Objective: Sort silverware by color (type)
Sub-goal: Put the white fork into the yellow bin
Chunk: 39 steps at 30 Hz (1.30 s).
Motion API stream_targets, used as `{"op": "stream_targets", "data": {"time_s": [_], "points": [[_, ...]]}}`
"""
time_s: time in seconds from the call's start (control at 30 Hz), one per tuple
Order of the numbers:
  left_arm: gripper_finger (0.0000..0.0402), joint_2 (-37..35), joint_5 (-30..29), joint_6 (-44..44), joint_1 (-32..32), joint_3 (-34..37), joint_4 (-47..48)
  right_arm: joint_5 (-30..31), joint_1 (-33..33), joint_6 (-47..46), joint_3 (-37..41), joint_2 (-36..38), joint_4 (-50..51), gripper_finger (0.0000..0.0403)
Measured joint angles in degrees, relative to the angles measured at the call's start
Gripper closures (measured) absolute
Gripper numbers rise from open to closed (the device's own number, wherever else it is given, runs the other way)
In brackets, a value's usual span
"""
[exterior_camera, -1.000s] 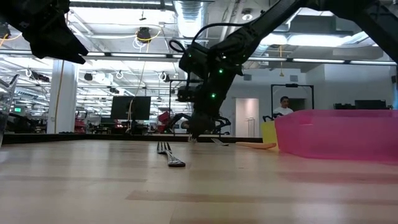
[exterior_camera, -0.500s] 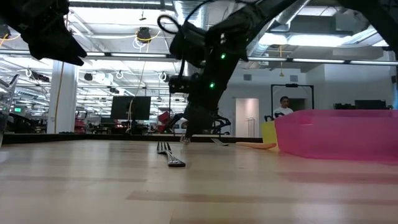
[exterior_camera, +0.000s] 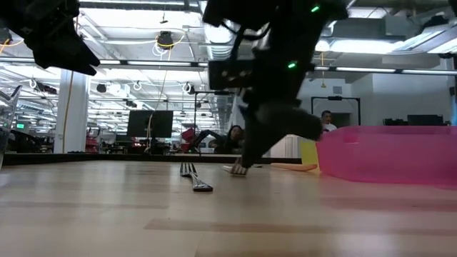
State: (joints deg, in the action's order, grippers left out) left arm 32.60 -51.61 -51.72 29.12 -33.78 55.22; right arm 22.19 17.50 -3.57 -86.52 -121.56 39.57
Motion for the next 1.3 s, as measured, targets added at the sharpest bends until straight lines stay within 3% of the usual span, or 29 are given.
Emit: {"op": "stream_targets", "data": {"time_s": [0.47, 0.9, 1.3], "points": [[0.0159, 0.02, -0.18, -1.29, 0.0, 0.0, -0.26, -0.1, 11.32, -6.32, 0.11, 2.04, 3.39, 0.0382], [0.0159, 0.0, -0.21, -1.22, 0.0, 0.0, -0.09, 5.56, 11.13, -7.3, 0.13, 11.81, 5.37, 0.0386], [0.0159, 0.0, -0.23, -1.03, 0.0, 0.0, 0.83, 9.99, 10.9, -7.14, 0.12, 15.2, 6.02, 0.0386]]}}
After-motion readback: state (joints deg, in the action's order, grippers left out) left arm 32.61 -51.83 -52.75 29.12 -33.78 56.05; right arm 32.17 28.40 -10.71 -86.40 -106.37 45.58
